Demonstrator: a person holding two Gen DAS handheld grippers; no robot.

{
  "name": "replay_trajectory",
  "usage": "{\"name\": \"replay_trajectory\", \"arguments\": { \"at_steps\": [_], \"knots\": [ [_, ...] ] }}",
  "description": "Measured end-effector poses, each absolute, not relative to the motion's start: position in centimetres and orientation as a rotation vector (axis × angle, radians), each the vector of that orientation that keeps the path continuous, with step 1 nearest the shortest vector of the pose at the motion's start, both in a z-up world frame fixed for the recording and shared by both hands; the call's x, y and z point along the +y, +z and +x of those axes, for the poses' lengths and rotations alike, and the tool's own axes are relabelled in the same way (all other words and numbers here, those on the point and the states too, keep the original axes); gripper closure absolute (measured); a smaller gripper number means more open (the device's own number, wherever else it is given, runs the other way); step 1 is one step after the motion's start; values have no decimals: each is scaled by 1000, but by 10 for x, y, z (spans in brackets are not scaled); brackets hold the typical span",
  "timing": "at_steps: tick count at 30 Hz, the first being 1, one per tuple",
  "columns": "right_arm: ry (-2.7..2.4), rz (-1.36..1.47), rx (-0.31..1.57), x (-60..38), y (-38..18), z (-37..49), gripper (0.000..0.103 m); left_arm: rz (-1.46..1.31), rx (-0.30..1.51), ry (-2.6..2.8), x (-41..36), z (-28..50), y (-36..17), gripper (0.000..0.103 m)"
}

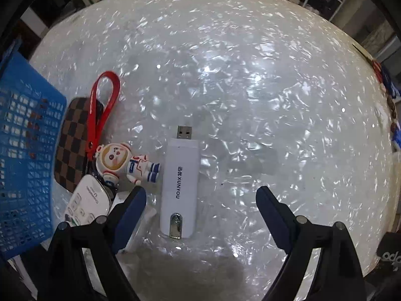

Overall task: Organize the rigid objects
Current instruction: 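Move the right tool to the white USB dongle and grasp it, then carry the white USB dongle with the right tool and release it into the basket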

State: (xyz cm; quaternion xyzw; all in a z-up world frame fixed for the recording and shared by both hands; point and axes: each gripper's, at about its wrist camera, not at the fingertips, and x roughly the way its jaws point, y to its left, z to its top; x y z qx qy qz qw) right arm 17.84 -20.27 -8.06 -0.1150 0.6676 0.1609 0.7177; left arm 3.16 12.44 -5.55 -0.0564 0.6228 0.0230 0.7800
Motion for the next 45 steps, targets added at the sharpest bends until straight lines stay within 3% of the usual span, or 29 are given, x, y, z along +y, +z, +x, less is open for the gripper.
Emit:
{"name": "replay_trajectory", "arguments": {
  "at_steps": [2, 5, 9, 10, 18, 31, 45],
  "knots": [
    [350, -282, 1481, -198, -87, 176, 19, -121, 1346, 49, 124, 31, -55, 89],
    [362, -266, 1467, -198, -90, 174, 34, -112, 1347, 47, 123, 31, -55, 89],
    [373, -259, 1446, -199, -87, 172, 71, -118, 1347, 49, 124, 31, -55, 89],
    [376, -261, 1443, -200, -86, 171, 74, -117, 1346, 48, 123, 31, -55, 89],
    [364, -228, 1422, -225, -76, 158, 75, -140, 1340, 47, 124, 28, -56, 89],
    [395, -196, 1272, -242, 24, 148, 75, -134, 1343, 50, 121, 28, -56, 89],
    [624, -287, 1067, -136, 117, 114, 74, -135, 1343, 54, 122, 29, -56, 89]
  ]
}}
